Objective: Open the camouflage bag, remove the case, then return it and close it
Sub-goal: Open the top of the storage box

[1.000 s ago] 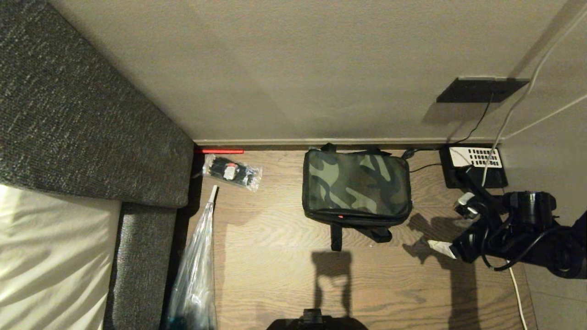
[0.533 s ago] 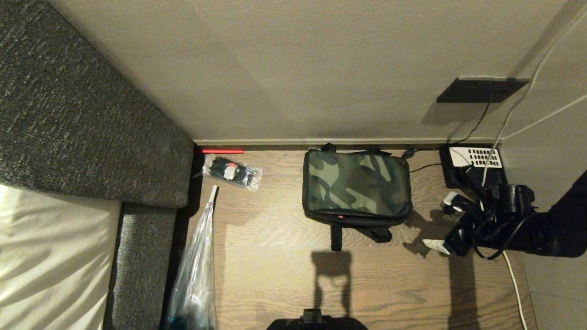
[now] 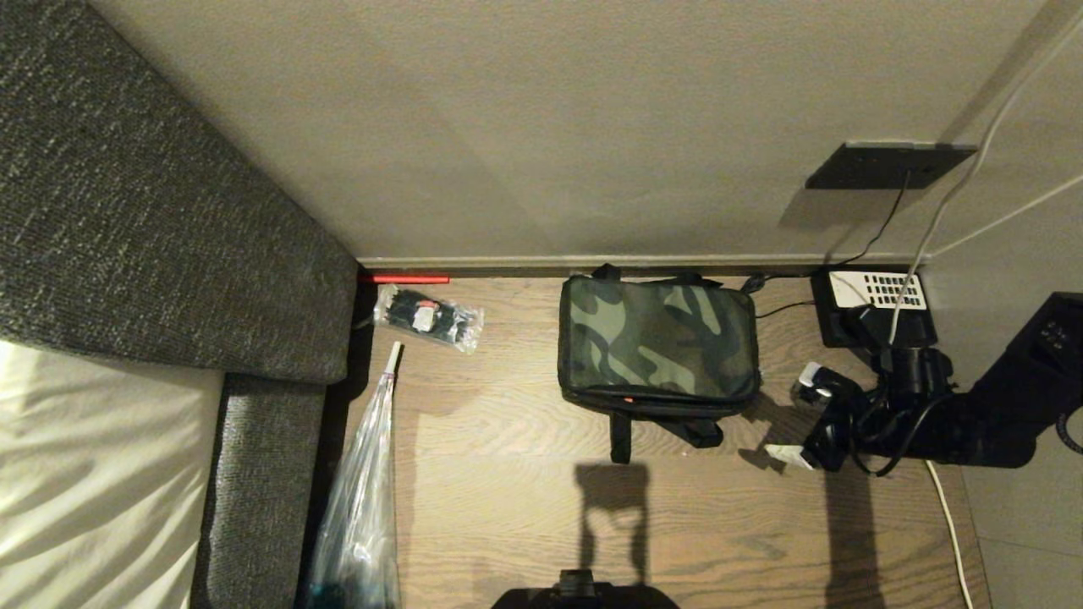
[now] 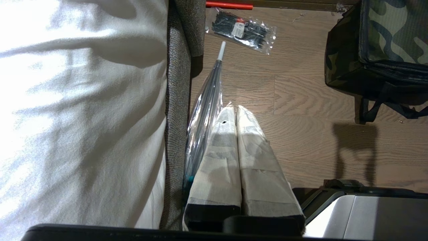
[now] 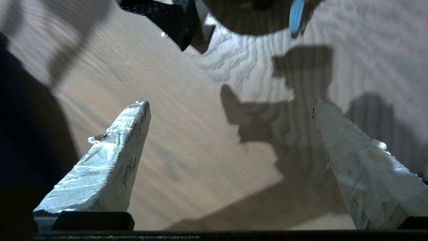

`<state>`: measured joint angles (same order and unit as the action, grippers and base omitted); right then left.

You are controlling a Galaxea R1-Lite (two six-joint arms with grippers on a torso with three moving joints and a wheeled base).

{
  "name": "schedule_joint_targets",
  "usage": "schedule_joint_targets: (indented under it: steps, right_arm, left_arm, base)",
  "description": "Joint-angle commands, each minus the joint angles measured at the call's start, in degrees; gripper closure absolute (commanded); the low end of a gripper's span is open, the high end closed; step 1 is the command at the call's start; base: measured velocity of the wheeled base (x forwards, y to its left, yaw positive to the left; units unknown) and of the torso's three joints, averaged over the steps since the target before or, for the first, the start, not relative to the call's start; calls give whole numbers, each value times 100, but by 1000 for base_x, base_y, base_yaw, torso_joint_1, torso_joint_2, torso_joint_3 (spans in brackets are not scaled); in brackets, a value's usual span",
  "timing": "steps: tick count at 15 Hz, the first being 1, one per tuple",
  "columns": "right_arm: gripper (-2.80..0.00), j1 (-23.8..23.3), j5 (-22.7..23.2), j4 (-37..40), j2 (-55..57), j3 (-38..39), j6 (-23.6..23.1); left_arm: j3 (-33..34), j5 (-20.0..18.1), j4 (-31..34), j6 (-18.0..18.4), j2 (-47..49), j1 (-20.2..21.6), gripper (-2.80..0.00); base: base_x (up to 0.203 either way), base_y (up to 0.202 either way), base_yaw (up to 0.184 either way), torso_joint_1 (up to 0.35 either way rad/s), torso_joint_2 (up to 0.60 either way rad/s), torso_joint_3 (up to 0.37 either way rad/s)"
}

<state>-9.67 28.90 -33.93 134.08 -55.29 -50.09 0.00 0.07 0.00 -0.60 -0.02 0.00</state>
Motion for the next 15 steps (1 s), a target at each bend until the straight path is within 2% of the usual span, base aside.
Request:
schedule_joint_targets:
  steps: [1, 3, 4, 8, 12, 15]
  right_arm:
    - [-280, 5, 98, -13, 298, -270, -593]
    - [-280, 7, 203, 28, 582, -699, -1234]
    - [-280, 8, 290, 85, 658, -919, -1304]
    - [-280, 47, 571, 551, 756, -1590, -1178]
    - [-280, 107, 894, 491, 764, -2059, -791]
    - [-280, 123, 1001, 323, 769, -2135, -805]
  left_arm:
    - [0, 1, 0, -2, 2, 0, 0]
    - [0, 1, 0, -2, 2, 0, 0]
    - [0, 1, 0, -2, 2, 0, 0]
    - [0, 1, 0, -2, 2, 0, 0]
    - [0, 1, 0, -2, 2, 0, 0]
    - [0, 1, 0, -2, 2, 0, 0]
  base:
    - [0, 0, 0, 0, 0, 0]
    - [0, 0, 0, 0, 0, 0]
    - [0, 0, 0, 0, 0, 0]
    - [0, 0, 0, 0, 0, 0]
    - [0, 0, 0, 0, 0, 0]
    - [0, 0, 0, 0, 0, 0]
